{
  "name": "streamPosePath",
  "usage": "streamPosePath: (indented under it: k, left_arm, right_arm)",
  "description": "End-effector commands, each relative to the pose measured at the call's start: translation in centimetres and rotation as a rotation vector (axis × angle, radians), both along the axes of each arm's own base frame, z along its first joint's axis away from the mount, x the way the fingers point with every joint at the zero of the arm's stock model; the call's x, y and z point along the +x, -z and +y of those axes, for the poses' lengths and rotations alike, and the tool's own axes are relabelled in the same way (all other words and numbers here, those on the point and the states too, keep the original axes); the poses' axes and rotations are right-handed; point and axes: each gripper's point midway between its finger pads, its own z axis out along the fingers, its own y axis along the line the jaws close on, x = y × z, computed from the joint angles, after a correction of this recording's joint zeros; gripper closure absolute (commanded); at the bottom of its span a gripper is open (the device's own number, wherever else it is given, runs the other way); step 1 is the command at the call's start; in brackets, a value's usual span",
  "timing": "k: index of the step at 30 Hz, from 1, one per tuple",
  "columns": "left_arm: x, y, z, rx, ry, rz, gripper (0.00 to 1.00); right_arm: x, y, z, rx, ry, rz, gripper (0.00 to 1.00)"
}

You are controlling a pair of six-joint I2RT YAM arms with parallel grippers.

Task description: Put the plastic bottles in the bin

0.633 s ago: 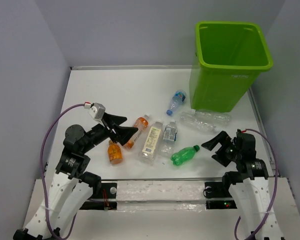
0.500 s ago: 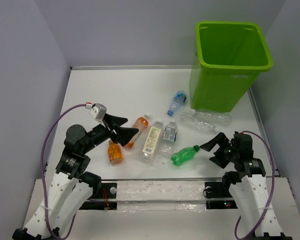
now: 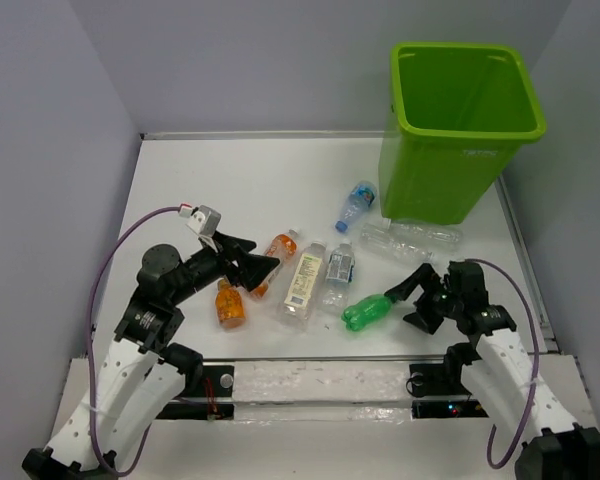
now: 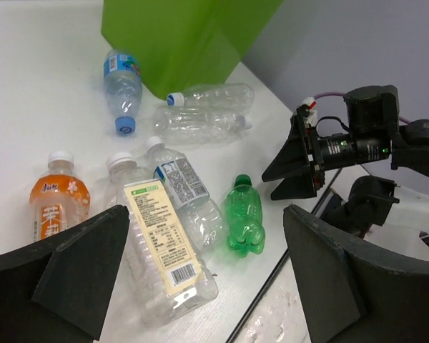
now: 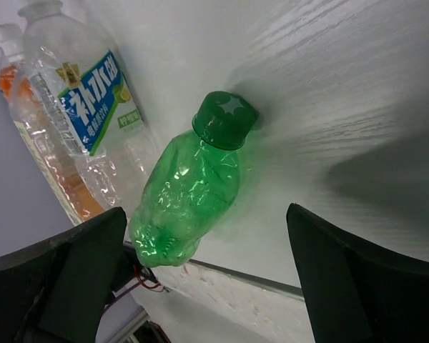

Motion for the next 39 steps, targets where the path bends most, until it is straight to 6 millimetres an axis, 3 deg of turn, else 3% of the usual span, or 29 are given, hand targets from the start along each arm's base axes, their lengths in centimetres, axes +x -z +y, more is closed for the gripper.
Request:
streamPosePath:
  k: [1, 5, 13, 18, 24, 27, 30, 31, 35, 39]
  left_arm:
    - [1.3, 2.2, 0.0, 0.052, -0.038, 0.09, 0.01]
    - [2.6, 4.6, 0.2, 0.106, -0.083, 0.182, 0.01]
    - [2.9, 5.2, 0.3, 0.117, -0.098, 0.2, 0.01]
    - [3.5, 7.1, 0.3, 0.157, -0.117, 0.266, 0.01]
    - [3.2, 9.6, -1.1, 0.221, -0.07, 0.346, 0.01]
    - [2.5, 10.5, -2.0, 0.26, -0.05, 0.367, 0.01]
    - [2.1, 11.5, -2.6, 0.308, -0.047, 0.383, 0.01]
    - [1.8, 11.7, -3.0, 0.315, -0.033, 0.387, 0.01]
    - [1.7, 12.8, -3.2, 0.379, -0.05, 0.404, 0.01]
    - [1.9, 13.0, -3.3, 0.431, -0.087, 0.396, 0.01]
  right_arm:
    - [1.9, -0.8, 3.0, 0.028, -0.076, -0.083, 0.01]
    - [3.2, -0.3, 3.6, -0.031, -0.096, -0.08, 0.0]
    - [3.3, 1.7, 3.8, -0.025, -0.083, -0.056, 0.0]
    - [3.5, 2.3, 3.8, -0.034, -0.08, -0.045, 0.05]
    - [3.0, 3.3, 3.7, -0.051, -0.101, -0.014, 0.19]
    - [2.6, 4.1, 3.4, -0.075, -0.109, 0.01, 0.31]
    - [2.2, 4.5, 3.0, -0.099, -0.111, 0.016, 0.49]
    - [2.1, 4.5, 2.8, -0.105, -0.111, 0.013, 0.49]
    - [1.7, 3.9, 2.0, -0.153, -0.116, -0.009, 0.64]
    - [2.1, 1.5, 1.1, -0.204, -0.109, -0.083, 0.74]
